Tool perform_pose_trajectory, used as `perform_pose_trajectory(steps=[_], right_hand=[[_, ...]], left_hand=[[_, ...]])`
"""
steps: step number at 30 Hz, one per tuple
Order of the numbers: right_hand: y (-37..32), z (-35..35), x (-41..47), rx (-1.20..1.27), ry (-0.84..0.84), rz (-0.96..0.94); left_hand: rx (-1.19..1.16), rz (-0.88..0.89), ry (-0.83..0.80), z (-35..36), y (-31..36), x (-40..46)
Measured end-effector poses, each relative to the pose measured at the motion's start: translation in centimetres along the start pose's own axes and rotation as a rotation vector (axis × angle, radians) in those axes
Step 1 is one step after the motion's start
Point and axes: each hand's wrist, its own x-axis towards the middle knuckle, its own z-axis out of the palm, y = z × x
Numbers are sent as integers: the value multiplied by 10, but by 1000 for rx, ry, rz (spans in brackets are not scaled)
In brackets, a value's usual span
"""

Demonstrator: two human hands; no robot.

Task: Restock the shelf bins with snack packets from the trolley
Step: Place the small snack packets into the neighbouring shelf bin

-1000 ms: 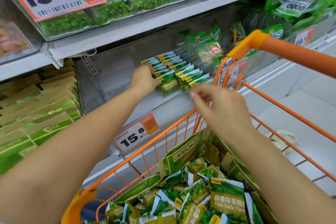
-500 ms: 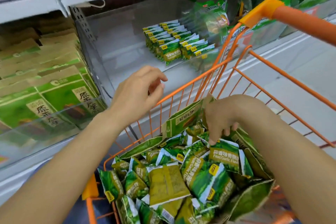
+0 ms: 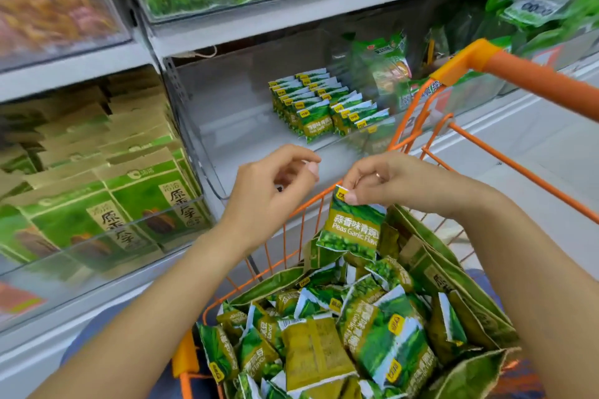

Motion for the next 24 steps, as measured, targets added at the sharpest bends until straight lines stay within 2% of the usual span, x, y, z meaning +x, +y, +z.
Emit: perform_pose_trajectory(steps=[3,6,10,14,16,21,23,24], right_hand=[[-3,2,3,96,209,-114],[-2,4,4,153,334,-163],[-6,4,4,239,421,-217],[-5,-2,2,221,272,-95],[-3,-3,4,209,261,-83],[2,-4,10,174,376,-122],[6,-3,12,23,521,-121],[8,-3,12,-144,586,-106]], left_hand=[[-106,-222,-181,4,13,1],[-110,-305,-220,11,15,6],[-250,-359,-131,16,13,11],[-302,-337,33,15,14,13],[-326,-319,33,14,17,14],[-120,-240,-61,10,17,30],[-79,-253,22,9,16,39],[-82,-269,92,8,16,45]])
